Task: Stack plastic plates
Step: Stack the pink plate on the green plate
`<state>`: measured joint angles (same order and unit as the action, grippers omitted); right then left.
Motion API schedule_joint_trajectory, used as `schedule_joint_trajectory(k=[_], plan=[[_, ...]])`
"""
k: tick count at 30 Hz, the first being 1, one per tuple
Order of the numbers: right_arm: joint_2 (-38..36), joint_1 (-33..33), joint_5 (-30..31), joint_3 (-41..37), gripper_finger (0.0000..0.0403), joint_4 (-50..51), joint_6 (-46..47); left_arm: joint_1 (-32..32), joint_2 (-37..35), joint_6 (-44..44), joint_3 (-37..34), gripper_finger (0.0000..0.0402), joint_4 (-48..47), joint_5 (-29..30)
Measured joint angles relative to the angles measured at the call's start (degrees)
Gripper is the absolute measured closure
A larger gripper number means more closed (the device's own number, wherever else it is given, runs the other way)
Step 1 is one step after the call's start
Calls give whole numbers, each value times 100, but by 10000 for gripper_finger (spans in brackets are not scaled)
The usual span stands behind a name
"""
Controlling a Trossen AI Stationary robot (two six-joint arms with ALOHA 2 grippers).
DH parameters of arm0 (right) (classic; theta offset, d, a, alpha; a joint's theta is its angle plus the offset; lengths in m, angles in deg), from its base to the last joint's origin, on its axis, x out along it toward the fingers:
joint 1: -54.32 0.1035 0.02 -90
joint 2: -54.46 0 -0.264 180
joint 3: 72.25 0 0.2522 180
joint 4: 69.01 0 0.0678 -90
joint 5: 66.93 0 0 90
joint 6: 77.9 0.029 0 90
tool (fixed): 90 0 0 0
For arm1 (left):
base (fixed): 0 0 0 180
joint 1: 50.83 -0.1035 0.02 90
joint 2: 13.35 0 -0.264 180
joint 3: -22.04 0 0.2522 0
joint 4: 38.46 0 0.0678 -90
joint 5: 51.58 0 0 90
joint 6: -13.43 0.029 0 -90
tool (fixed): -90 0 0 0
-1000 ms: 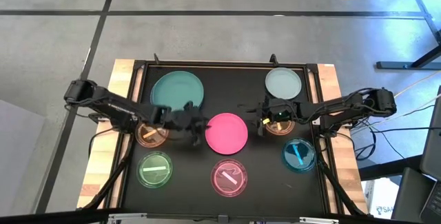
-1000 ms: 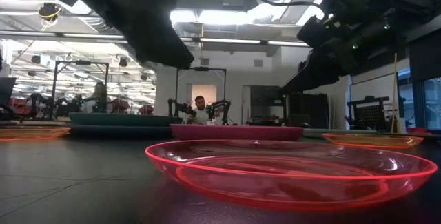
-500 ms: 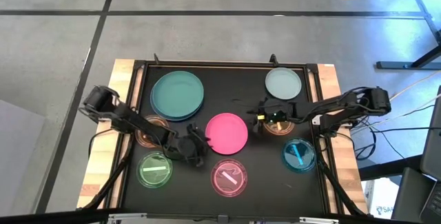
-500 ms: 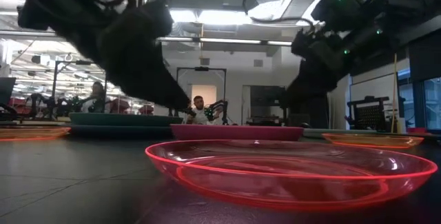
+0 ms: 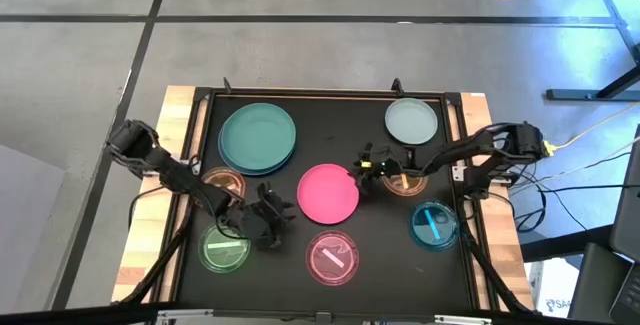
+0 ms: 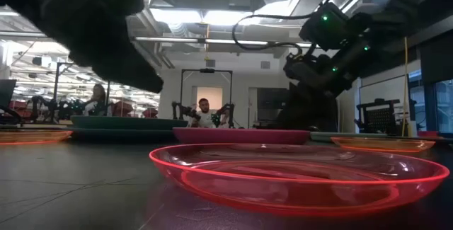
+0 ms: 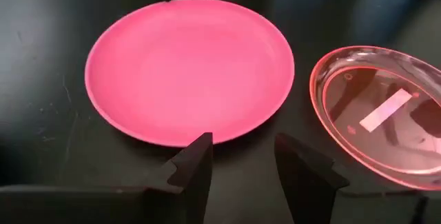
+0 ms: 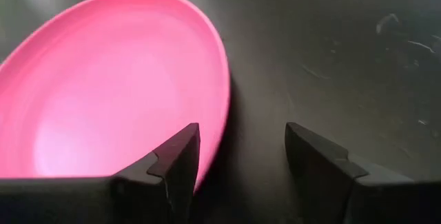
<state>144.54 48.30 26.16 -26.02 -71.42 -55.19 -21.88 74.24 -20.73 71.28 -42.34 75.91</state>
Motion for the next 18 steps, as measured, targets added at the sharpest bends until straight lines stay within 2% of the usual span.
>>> schedule_joint_trajectory(k=[7, 12, 18], plan=[[185, -64, 93, 202, 198, -14, 290, 47, 22, -299, -857, 251, 929, -130], [209, -76, 94, 188, 198, 114, 574, 164, 22, -278, -1128, 251, 1382, -127], [207, -70, 33, 192, 198, 286, 728, 205, 24, 428, -1138, 251, 1385, -185]])
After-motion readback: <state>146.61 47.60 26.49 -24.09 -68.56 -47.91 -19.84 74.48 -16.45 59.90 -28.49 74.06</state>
